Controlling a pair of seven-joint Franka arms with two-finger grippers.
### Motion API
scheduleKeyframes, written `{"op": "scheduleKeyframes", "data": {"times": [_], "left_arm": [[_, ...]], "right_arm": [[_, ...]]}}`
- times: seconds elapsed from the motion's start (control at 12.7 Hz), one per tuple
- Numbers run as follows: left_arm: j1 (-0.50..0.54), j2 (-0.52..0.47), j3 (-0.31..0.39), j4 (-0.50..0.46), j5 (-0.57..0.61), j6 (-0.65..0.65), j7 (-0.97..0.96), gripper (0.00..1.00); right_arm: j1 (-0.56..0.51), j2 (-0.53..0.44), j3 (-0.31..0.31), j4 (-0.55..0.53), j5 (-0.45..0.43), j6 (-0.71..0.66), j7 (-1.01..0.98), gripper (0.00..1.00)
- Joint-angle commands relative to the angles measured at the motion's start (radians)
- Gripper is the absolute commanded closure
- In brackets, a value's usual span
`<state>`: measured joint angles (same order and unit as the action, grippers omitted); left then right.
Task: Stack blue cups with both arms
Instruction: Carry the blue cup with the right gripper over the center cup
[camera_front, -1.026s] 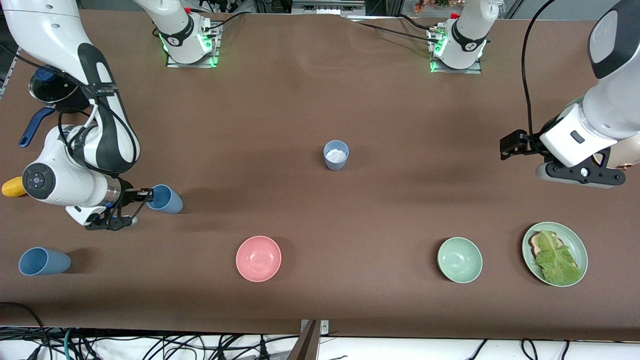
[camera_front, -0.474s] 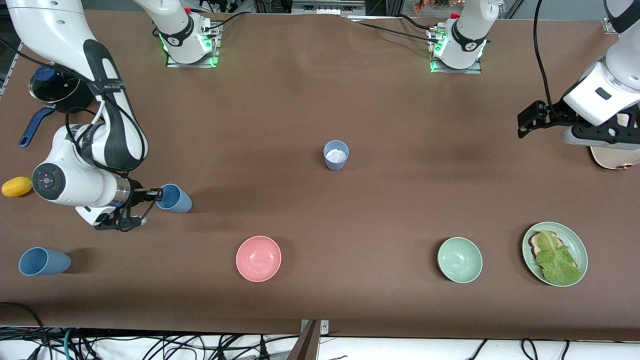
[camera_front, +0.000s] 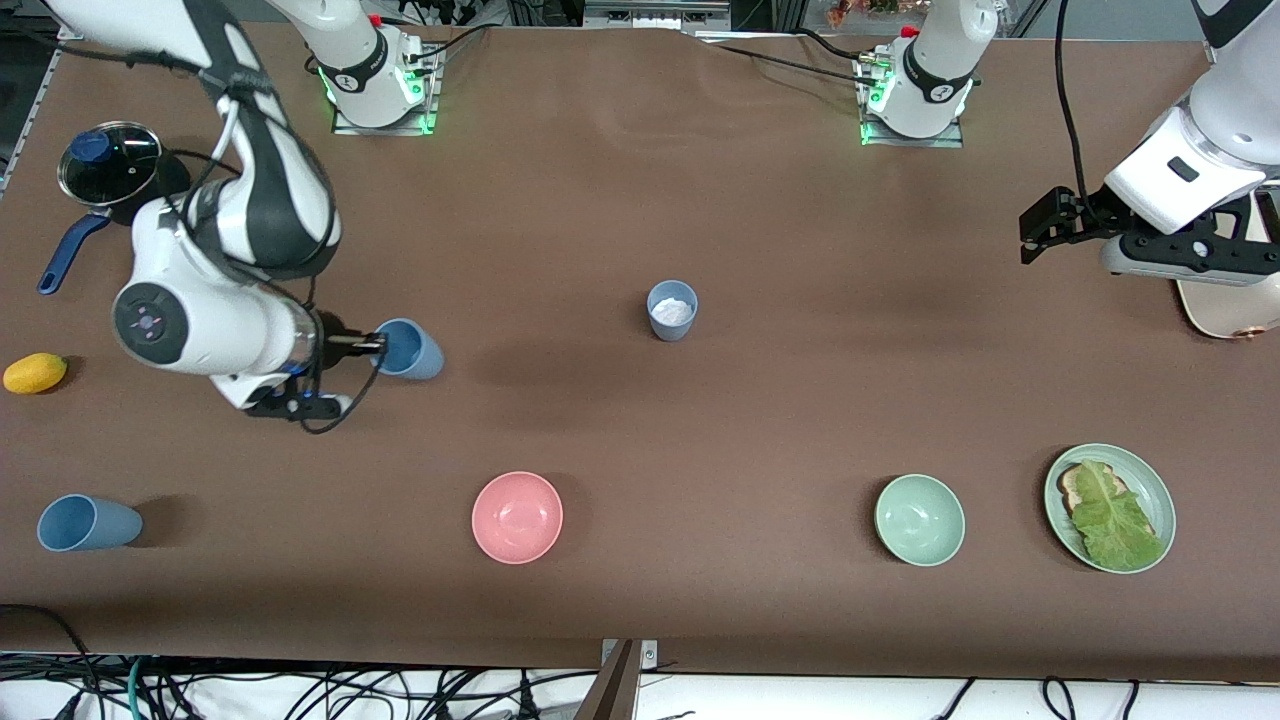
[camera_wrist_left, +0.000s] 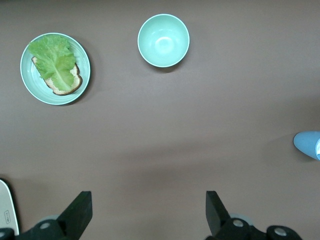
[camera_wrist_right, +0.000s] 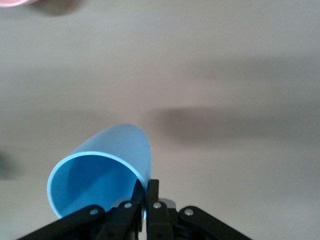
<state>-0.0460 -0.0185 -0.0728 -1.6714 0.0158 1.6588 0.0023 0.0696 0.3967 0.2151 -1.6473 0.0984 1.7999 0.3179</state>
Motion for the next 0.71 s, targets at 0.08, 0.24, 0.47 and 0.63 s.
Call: {"op": "scheduleKeyframes", "data": {"times": [0.08,0.24,0.47,0.63], "left_arm": [[0.006,-0.014,0.001,-0.011,-0.022,-0.007,0.013,0.00],[0.009,-0.014,0.001,-0.011,-0.022,-0.007,0.016,0.00],[0.012,-0.014,0.002,-0.011,-0.022,-0.016,0.019,0.00],[0.012,-0.014,0.004,-0.013,-0.020,-0.017,0.019,0.00]], "right_arm": [[-0.007,-0.044,0.211,0.006,-0.009,-0.036,0.321,1.00],[0.027,-0.041,0.280,0.035,-0.023,-0.034,0.453,1.00],[0.175,-0.013,0.280,0.089,-0.042,-0.030,0.626,1.00],[0.252,0.017,0.279,0.148,-0.068,-0.025,0.723,1.00]]}}
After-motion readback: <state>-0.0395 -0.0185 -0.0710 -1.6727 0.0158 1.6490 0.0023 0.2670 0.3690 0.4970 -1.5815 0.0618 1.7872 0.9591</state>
